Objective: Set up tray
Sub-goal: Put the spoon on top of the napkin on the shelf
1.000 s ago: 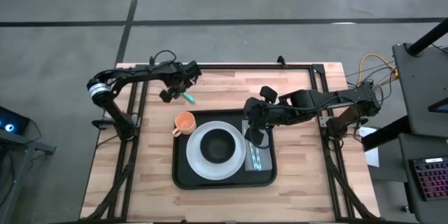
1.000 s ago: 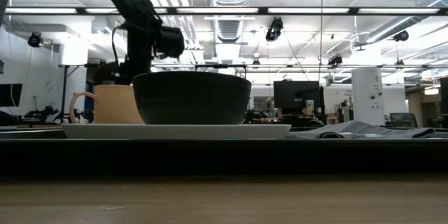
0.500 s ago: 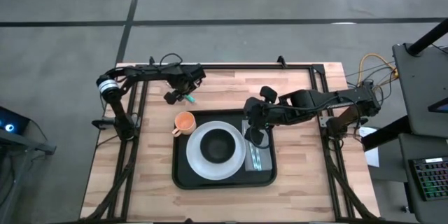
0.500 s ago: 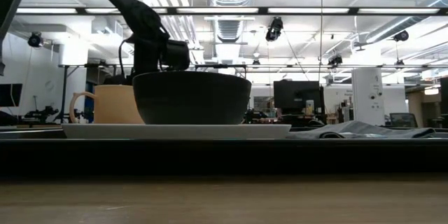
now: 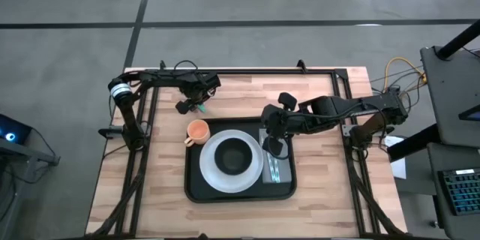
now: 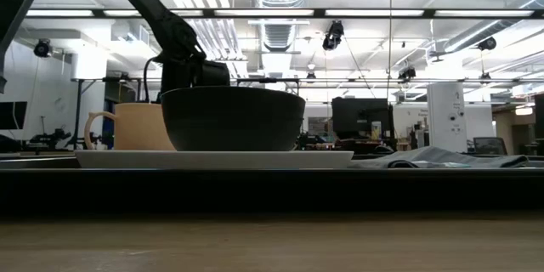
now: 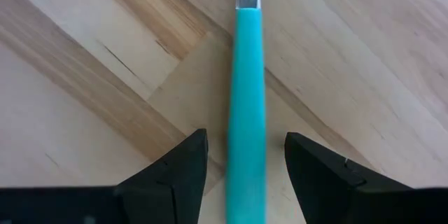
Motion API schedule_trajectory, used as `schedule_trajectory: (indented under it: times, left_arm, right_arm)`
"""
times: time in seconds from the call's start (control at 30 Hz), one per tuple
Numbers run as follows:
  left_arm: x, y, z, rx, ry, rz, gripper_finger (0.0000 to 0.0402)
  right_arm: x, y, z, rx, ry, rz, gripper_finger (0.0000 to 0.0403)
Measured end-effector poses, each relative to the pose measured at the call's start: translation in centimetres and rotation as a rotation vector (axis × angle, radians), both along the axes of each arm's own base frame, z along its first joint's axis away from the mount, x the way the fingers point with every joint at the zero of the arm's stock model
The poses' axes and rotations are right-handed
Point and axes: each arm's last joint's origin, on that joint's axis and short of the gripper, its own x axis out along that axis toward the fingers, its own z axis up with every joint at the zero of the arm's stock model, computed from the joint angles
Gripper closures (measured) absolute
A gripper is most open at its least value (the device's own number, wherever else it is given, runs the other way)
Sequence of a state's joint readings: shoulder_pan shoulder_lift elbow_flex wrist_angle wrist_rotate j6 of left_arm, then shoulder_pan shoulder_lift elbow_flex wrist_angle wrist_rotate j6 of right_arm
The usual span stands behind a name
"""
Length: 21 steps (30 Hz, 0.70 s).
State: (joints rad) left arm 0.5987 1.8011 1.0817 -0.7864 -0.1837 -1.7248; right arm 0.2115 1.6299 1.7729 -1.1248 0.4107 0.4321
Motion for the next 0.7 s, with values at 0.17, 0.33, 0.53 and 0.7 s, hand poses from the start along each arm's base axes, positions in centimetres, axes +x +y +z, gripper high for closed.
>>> schedule_trajectory:
  times: [0.17, 0.33, 0.53, 0.7]
  left_arm:
    - [0.0, 0.0, -0.1, 0.0, 0.001, 0.001, 0.0243]
    - [0.0, 0.0, -0.1, -0.007, 0.004, -0.014, 0.032]
    - [0.4, 0.2, 0.0, 0.018, -0.026, -0.082, 0.0351]
    - [1.6, 1.0, 1.6, 0.124, -0.052, -0.25, 0.0351]
  right_arm:
    - [0.0, 0.0, 0.0, -0.01, 0.004, 0.014, 0.0339]
    - [0.0, 0.0, 0.0, -0.011, 0.004, 0.016, 0.0338]
    - [0.0, 0.0, 0.0, -0.011, 0.001, 0.016, 0.0341]
    - [-0.1, 0.0, 0.2, -0.01, -0.004, 0.016, 0.0344]
